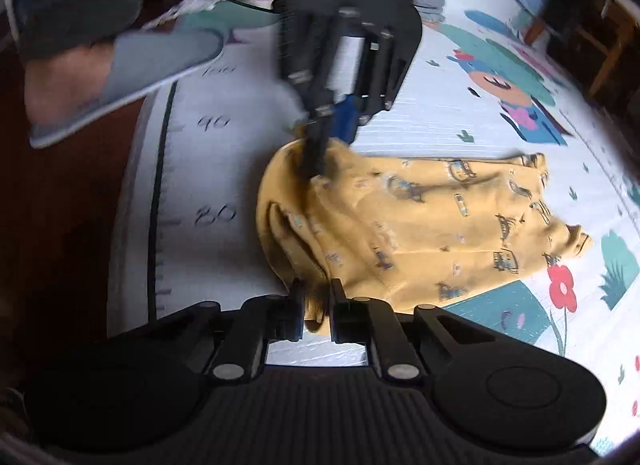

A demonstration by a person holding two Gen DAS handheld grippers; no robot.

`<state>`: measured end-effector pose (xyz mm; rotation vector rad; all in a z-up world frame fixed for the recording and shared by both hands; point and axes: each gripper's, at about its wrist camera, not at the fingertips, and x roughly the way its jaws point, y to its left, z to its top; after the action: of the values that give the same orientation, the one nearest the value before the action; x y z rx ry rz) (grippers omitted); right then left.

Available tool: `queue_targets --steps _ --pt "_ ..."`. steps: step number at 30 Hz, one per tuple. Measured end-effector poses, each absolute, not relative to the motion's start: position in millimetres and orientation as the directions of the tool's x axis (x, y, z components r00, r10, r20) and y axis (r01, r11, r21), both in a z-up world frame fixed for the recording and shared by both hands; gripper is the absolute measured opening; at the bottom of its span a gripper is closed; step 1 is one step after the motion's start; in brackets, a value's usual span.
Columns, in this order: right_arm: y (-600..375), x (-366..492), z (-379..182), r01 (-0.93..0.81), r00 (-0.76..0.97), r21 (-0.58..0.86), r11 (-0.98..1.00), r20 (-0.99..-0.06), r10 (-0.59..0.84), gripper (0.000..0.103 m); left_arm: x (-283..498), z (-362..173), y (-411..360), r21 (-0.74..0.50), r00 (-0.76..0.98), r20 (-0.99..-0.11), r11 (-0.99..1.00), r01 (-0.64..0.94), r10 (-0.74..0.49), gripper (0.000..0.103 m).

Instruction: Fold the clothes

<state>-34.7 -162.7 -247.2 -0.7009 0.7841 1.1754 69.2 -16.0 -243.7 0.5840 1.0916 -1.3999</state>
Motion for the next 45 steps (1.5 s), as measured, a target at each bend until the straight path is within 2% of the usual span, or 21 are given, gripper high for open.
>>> queue_targets --steps 3,8,11,17,22,24,25,26,27,28,29,30,31,32,34,35,39,41,45 --pt "-165.2 -7.8 -235.1 -0.958 0.120 0.043 0.282 -0.836 0.536 0.013 61.5 -232.8 -23.7 -0.191 -0.155 -0.873 0.031 0.981 -0.462 0.009" --pt "-170.7 40.7 -217.9 -0.919 0.018 0.212 0.333 -0.820 0.572 0.013 89.3 -219.8 -27.8 -0.208 -0.179 -0.857 0.006 0.978 -0.484 0.009" --pt "-173.4 68.6 -207.3 -0.895 -0.003 0.266 0.357 -0.805 0.593 0.013 115.3 -211.1 -28.7 -0.237 -0.202 -0.842 0.007 0.971 -0.500 0.009" --pt "-178.2 126.6 -201.4 -0.864 -0.010 0.305 0.401 -0.807 0.591 0.013 172.7 -218.3 -32.8 -0.324 -0.240 -0.813 0.070 0.944 -0.530 0.009" --pt "-191.5 166.0 -225.6 -0.747 0.000 0.398 0.533 -0.802 0.598 0.013 210.1 -264.2 -25.6 -0.414 -0.268 -0.829 0.217 0.884 -0.491 0.009" --pt "-196.8 174.9 -243.0 -0.671 -0.022 0.459 0.583 -0.798 0.603 0.013 217.0 -276.5 -19.8 -0.447 -0.260 -0.823 0.292 0.846 -0.506 0.017" --pt "-199.8 178.1 -251.4 -0.629 -0.035 0.490 0.603 -0.793 0.608 0.015 219.6 -277.8 -15.2 -0.469 -0.253 -0.811 0.329 0.819 -0.528 0.021" --pt "-204.8 179.7 -257.0 -0.589 -0.029 0.516 0.623 -0.783 0.621 0.019 220.4 -275.8 -8.7 -0.483 -0.234 -0.798 0.358 0.799 -0.555 0.034" --pt "-213.1 179.6 -259.2 -0.545 -0.007 0.542 0.640 -0.766 0.642 0.023 219.9 -271.6 -0.6 -0.486 -0.200 -0.788 0.389 0.783 -0.582 0.042" --pt "-223.8 178.1 -259.5 -0.498 0.017 0.577 0.648 -0.740 0.672 0.035 219.5 -266.8 9.9 -0.499 -0.166 -0.772 0.424 0.756 -0.613 0.048" --pt "-235.3 175.8 -259.3 -0.451 0.047 0.611 0.650 -0.712 0.701 0.042 218.9 -261.7 22.6 -0.527 -0.134 -0.746 0.454 0.719 -0.652 0.049" --pt "-248.7 171.2 -257.9 -0.409 0.087 0.643 0.648 -0.679 0.729 0.059 217.3 -257.4 36.1 -0.554 -0.098 -0.717 0.479 0.680 -0.690 0.051" --pt "-262.0 164.8 -256.6 -0.372 0.128 0.672 0.640 -0.646 0.753 0.064 213.1 -254.8 50.0 -0.580 -0.060 -0.691 0.502 0.641 -0.720 0.054" --pt "-273.8 156.2 -255.4 -0.349 0.161 0.698 0.625 -0.613 0.774 0.064 207.7 -252.9 64.0 -0.605 -0.023 -0.666 0.522 0.601 -0.745 0.056" --pt "-287.7 135.0 -252.0 -0.371 0.204 0.707 0.603 -0.571 0.795 0.066 188.0 -254.5 82.0 -0.641 0.007 -0.628 0.523 0.562 -0.778 0.060" --pt "-288.0 122.7 -248.9 -0.420 0.214 0.675 0.606 -0.575 0.789 0.068 175.3 -258.7 82.1 -0.627 0.015 -0.640 0.533 0.568 -0.768 0.061" --pt "-258.1 93.7 -252.0 -0.614 0.180 0.508 0.604 -0.654 0.734 0.070 125.1 -277.1 56.4 -0.497 0.035 -0.709 0.535 0.683 -0.704 0.061" --pt "-242.0 93.6 -258.2 -0.659 0.172 0.469 0.588 -0.668 0.724 0.069 115.7 -284.2 43.4 -0.484 0.064 -0.700 0.539 0.689 -0.711 0.060" --pt "-231.7 103.0 -267.7 -0.639 0.196 0.471 0.608 -0.665 0.721 0.054 111.0 -286.6 41.7 -0.514 0.136 -0.697 0.623 0.590 -0.704 0.058"
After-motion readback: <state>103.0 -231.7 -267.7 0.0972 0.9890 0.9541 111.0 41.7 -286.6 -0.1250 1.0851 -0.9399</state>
